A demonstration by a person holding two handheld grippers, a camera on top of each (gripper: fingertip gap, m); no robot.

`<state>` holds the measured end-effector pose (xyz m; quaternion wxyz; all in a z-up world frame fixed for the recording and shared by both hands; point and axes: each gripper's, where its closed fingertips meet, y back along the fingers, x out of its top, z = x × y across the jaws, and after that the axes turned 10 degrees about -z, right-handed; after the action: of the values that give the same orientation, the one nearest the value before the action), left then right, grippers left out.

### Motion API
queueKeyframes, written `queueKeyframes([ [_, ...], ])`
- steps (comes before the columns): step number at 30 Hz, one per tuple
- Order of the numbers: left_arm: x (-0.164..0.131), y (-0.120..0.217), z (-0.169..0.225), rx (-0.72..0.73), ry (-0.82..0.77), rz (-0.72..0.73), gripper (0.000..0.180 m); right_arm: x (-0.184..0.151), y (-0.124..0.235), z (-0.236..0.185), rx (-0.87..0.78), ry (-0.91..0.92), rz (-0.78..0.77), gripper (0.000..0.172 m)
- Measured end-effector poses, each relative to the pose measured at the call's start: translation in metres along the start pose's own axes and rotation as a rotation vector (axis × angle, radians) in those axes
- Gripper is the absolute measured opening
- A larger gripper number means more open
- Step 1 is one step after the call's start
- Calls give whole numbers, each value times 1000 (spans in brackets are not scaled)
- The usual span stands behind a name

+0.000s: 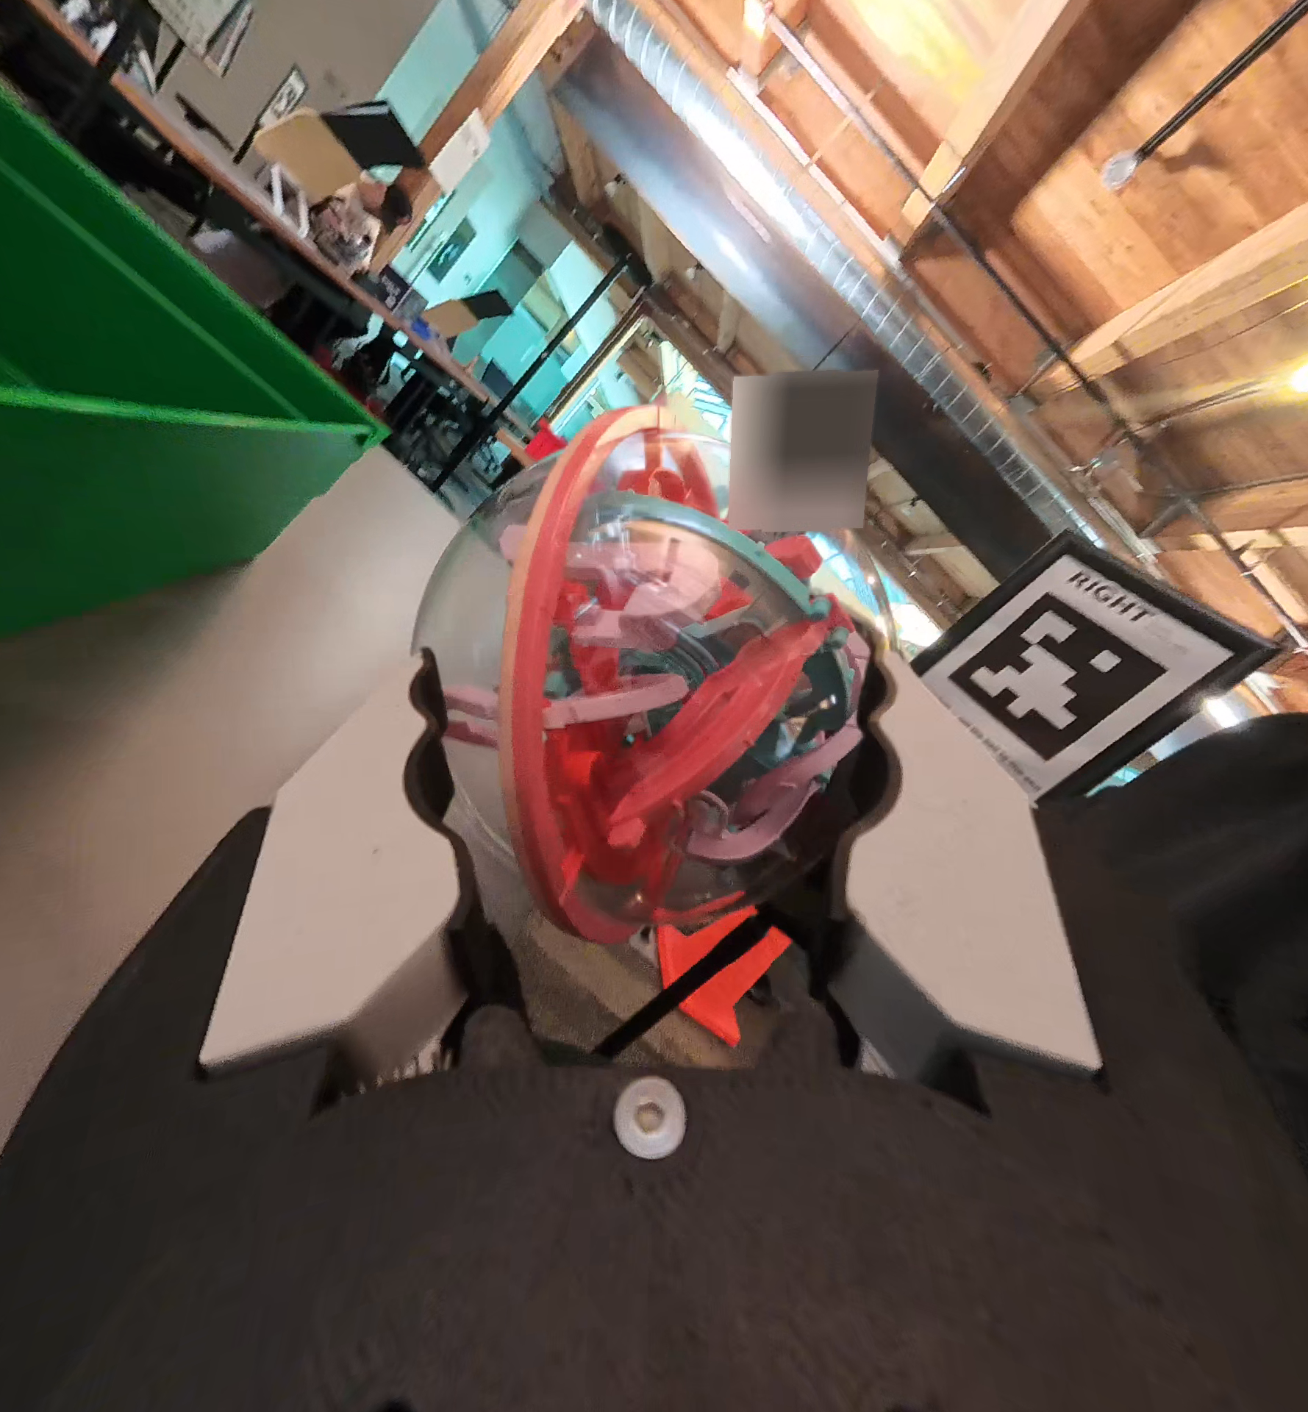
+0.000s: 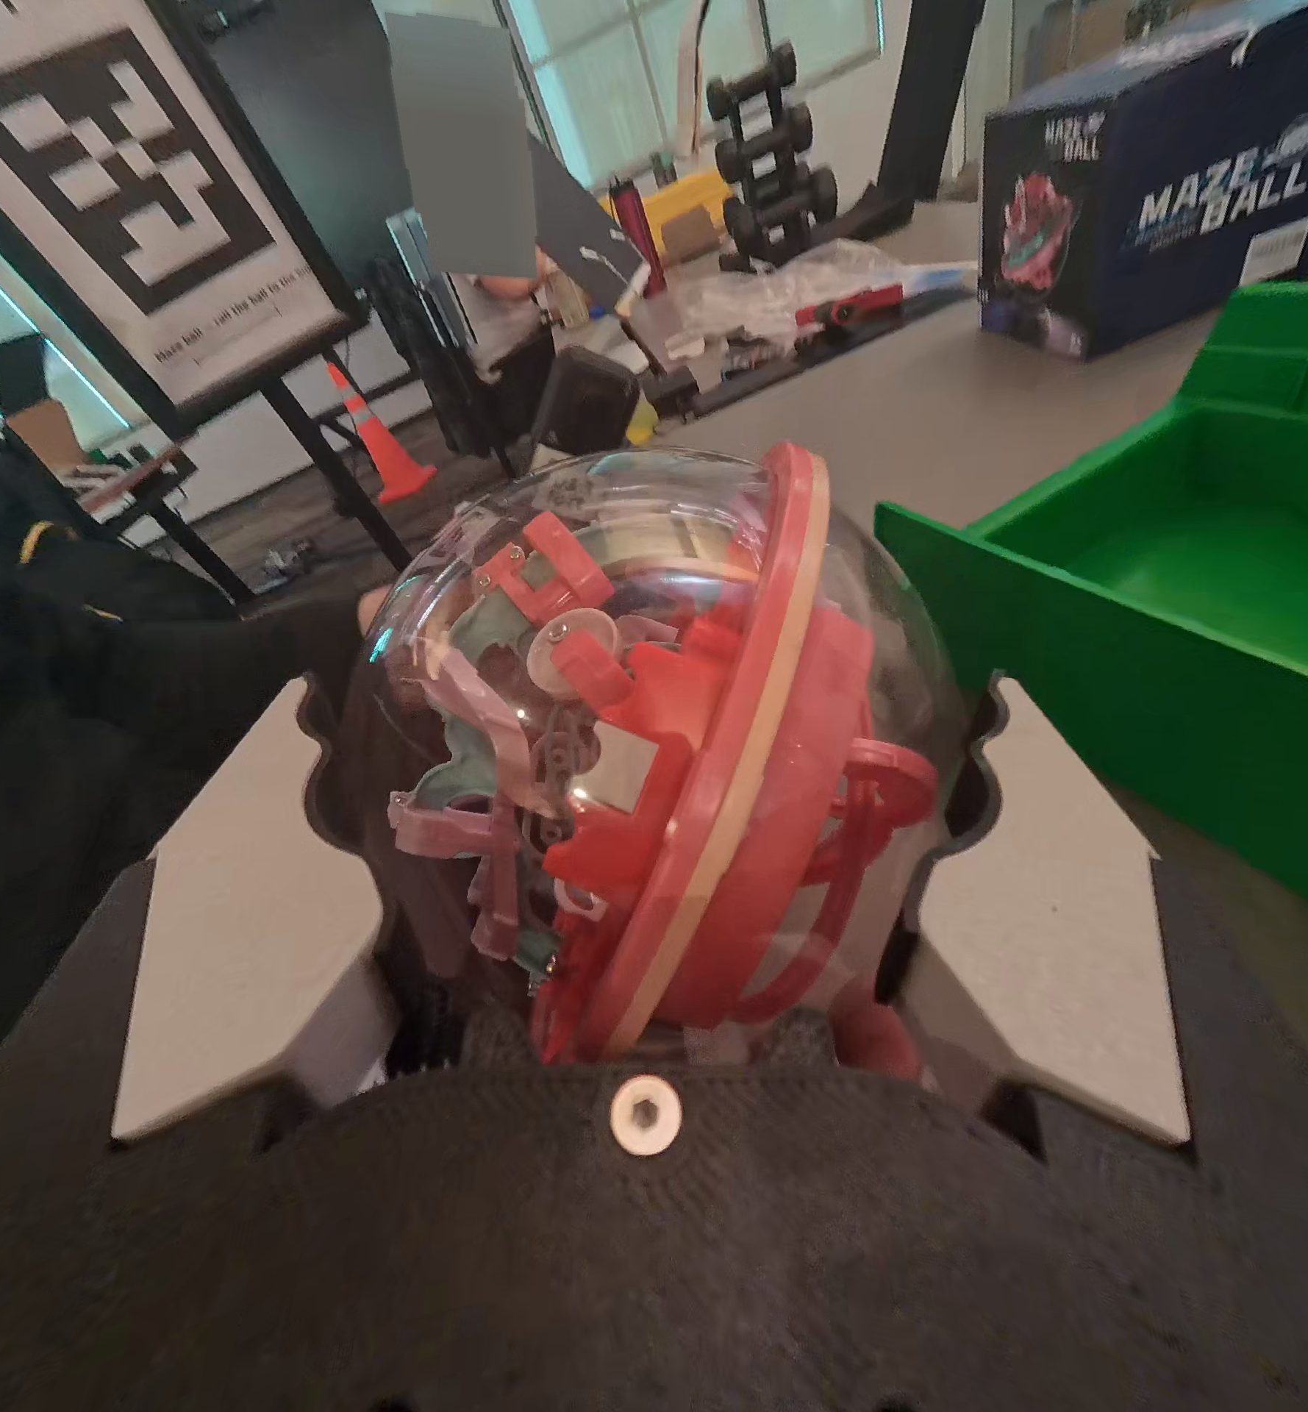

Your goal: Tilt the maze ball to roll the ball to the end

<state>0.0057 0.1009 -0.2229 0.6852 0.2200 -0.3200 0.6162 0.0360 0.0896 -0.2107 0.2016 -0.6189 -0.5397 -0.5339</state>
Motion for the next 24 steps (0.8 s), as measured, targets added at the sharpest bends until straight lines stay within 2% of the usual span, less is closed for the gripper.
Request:
queueKeyframes([
  [6, -19, 6, -24, 72, 29, -118, 90, -20, -6, 20, -77, 40, -147, 157],
  [11, -30, 8, -37, 162, -21, -224, 83, -39, -16, 33, -147, 88, -300, 156],
  [15, -30, 9, -42, 188, -45, -231, 89, -43, -22, 39, -160, 83, -369, 156],
  [18, -26, 10, -42, 236, -140, -273, 95, -44, -25, 40, -172, 116, -438, 156],
  [21, -18, 10, -34, 251, -250, -288, 108, -44, -30, 41, -170, 130, -494, 156],
  [24, -15, 6, -33, 331, -385, -368, 122, -43, -37, 45, -187, 158, -556, 156],
])
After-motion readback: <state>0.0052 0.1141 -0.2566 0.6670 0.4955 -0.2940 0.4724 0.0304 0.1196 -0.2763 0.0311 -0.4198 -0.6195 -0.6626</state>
